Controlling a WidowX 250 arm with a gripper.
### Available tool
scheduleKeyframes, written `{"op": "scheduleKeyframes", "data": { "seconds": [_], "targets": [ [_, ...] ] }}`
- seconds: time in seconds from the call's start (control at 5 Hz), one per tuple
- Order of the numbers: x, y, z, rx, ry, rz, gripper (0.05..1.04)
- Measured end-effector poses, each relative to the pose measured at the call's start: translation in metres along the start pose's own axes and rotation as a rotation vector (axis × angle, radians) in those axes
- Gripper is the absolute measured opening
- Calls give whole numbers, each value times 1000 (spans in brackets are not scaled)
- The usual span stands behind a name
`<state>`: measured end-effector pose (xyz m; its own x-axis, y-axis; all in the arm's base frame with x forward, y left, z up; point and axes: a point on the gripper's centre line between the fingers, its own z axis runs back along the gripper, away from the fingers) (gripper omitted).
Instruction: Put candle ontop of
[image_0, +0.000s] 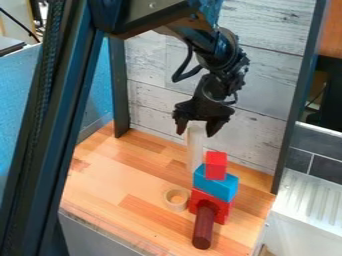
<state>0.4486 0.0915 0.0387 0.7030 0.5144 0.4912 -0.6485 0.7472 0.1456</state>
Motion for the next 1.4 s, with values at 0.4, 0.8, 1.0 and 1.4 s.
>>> {"op": "scheduleKeyframes", "data": {
  "seconds": [0.4, 0.8, 1.0, 1.4],
  "targets": [
    [0, 3, 10, -105, 204, 10, 526],
    [32, 15, 50, -237, 367, 107, 526],
    [40, 22, 81, -259, 304, 82, 526],
    [18, 28, 149, -340, 212, -56, 526]
  ]
}}
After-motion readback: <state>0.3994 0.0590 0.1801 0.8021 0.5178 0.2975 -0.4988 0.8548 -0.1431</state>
